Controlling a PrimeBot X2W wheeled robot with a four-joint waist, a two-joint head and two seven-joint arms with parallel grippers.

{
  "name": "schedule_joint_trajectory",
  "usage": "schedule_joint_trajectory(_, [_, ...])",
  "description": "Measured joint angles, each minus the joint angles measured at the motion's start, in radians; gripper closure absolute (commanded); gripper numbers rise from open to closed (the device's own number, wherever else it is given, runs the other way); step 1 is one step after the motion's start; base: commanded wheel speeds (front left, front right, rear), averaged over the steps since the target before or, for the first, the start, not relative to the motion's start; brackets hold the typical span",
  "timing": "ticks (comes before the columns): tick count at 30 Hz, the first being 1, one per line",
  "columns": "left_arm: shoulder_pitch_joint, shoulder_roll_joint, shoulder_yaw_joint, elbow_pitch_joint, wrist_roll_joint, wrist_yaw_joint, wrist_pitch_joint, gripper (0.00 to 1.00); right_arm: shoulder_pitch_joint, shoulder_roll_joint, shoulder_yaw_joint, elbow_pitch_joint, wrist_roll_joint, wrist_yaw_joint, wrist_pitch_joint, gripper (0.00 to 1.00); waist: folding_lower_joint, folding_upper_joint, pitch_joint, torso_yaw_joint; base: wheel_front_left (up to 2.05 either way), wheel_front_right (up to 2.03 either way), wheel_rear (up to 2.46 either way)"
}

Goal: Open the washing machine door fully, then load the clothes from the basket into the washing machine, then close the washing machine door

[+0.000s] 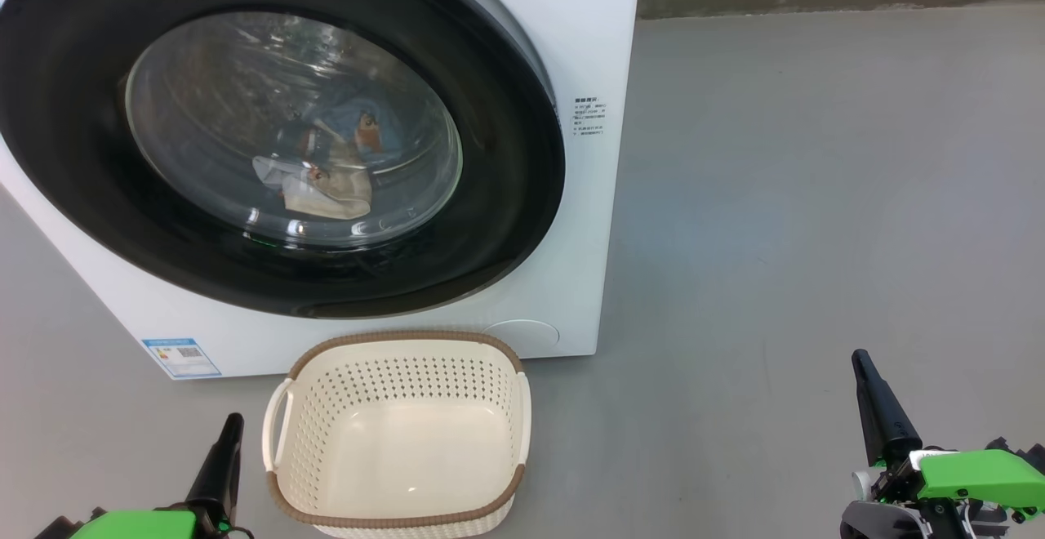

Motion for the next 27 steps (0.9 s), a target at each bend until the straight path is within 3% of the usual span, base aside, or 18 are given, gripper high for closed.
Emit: schedule_joint_trajectory(27, [0.000,-0.001,0.002,0.000,0.000,0.000,0.003,1.00,0.000,0.000,0.000,0.000,0.000,0.000,0.000,1.00,0.0000,0.0000,0.000,0.000,0.00,0.00,0.00])
